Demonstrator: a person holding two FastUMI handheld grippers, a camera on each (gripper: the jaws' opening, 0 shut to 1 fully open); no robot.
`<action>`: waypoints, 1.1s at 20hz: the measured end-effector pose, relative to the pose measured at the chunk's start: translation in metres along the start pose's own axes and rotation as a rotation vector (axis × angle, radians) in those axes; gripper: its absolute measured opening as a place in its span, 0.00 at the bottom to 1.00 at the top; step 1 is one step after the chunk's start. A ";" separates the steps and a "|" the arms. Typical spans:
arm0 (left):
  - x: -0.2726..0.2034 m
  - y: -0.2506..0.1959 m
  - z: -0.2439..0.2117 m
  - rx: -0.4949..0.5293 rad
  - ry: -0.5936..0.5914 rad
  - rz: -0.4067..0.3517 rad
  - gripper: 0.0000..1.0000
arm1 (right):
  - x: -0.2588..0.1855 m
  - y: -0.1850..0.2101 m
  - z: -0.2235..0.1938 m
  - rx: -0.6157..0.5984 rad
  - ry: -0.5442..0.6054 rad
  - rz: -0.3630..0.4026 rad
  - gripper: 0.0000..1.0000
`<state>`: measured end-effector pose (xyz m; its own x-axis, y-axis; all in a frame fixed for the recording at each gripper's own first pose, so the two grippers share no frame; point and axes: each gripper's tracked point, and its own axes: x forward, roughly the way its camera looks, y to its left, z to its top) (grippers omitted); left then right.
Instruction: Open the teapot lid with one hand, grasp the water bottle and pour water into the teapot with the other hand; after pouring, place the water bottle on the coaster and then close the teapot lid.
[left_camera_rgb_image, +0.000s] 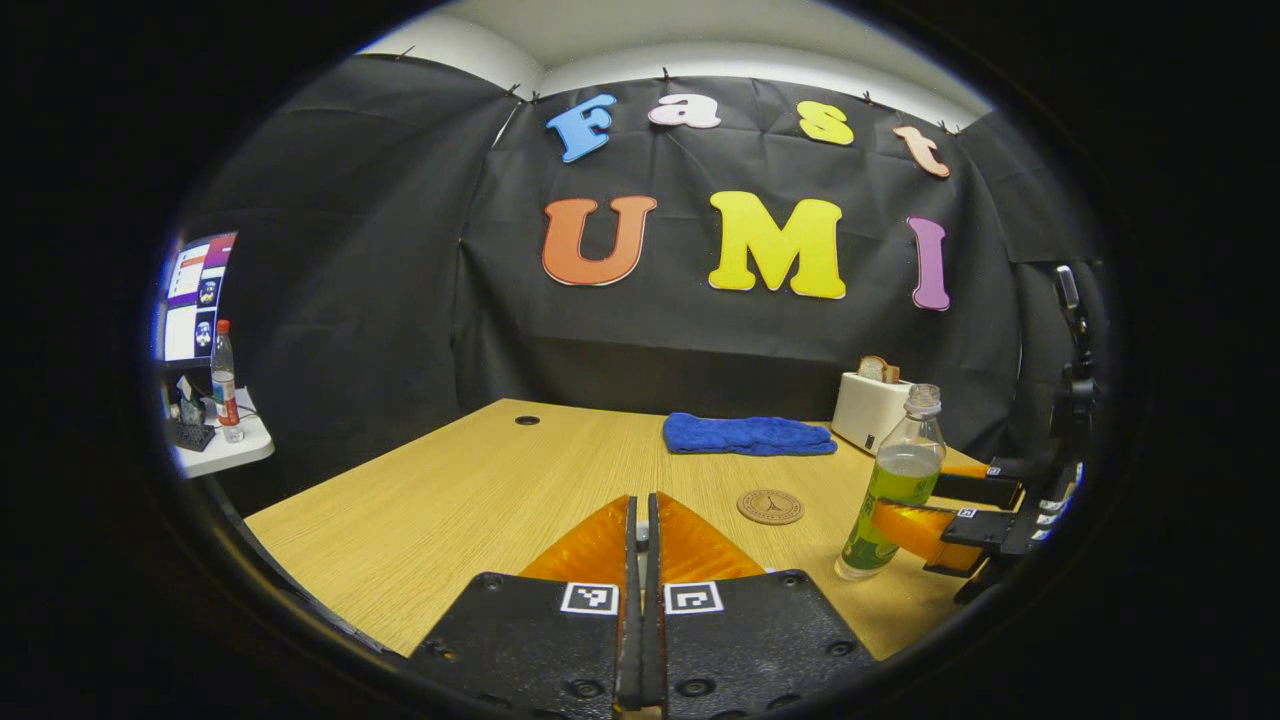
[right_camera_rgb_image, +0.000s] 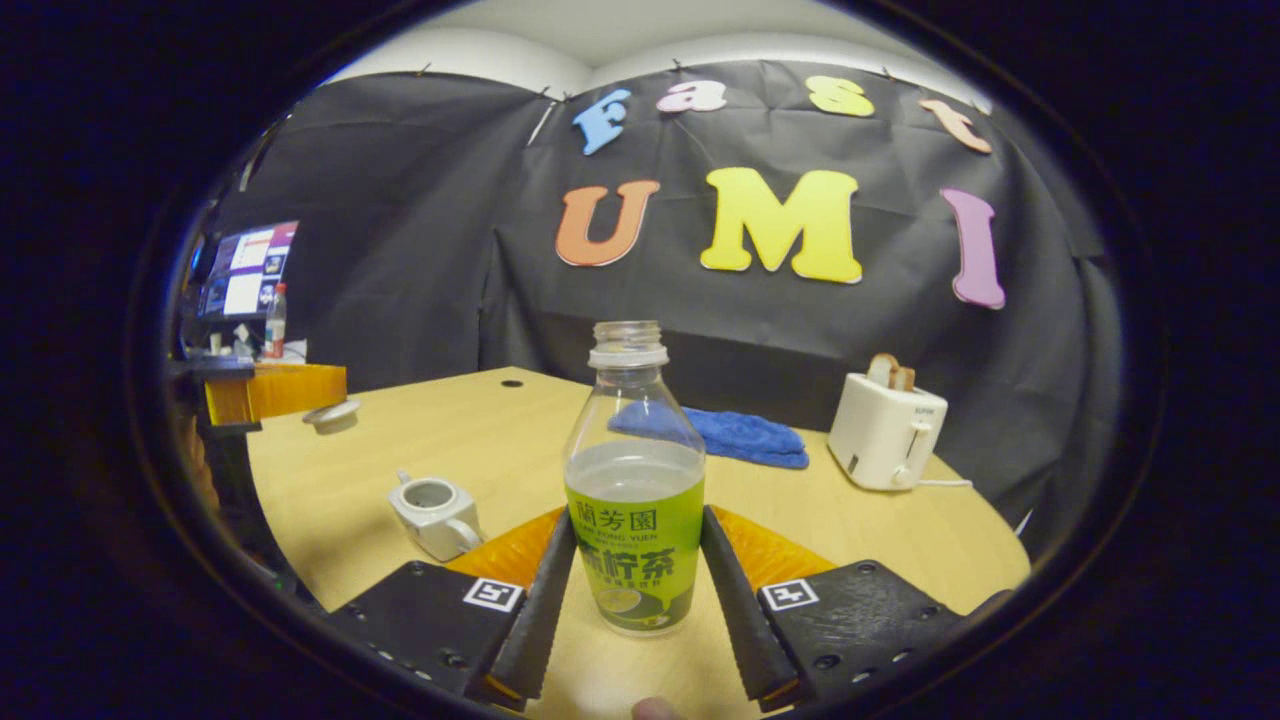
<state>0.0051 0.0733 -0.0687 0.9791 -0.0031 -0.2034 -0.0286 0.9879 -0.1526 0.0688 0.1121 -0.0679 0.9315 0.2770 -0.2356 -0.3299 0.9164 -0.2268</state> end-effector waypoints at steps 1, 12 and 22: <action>0.000 0.000 0.002 -0.002 -0.007 -0.006 0.03 | 0.003 -0.005 0.002 -0.065 0.004 -0.014 0.71; 0.009 0.022 0.001 0.003 -0.008 -0.009 0.03 | 0.036 -0.002 0.008 -0.699 0.032 -0.081 0.71; 0.011 0.047 -0.006 -0.001 0.007 0.015 0.03 | 0.048 0.021 0.016 -1.189 -0.047 -0.094 0.71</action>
<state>0.0132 0.1183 -0.0840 0.9772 0.0108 -0.2122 -0.0436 0.9877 -0.1505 0.1087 0.1496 -0.0688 0.9560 0.2568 -0.1420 -0.1721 0.0984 -0.9802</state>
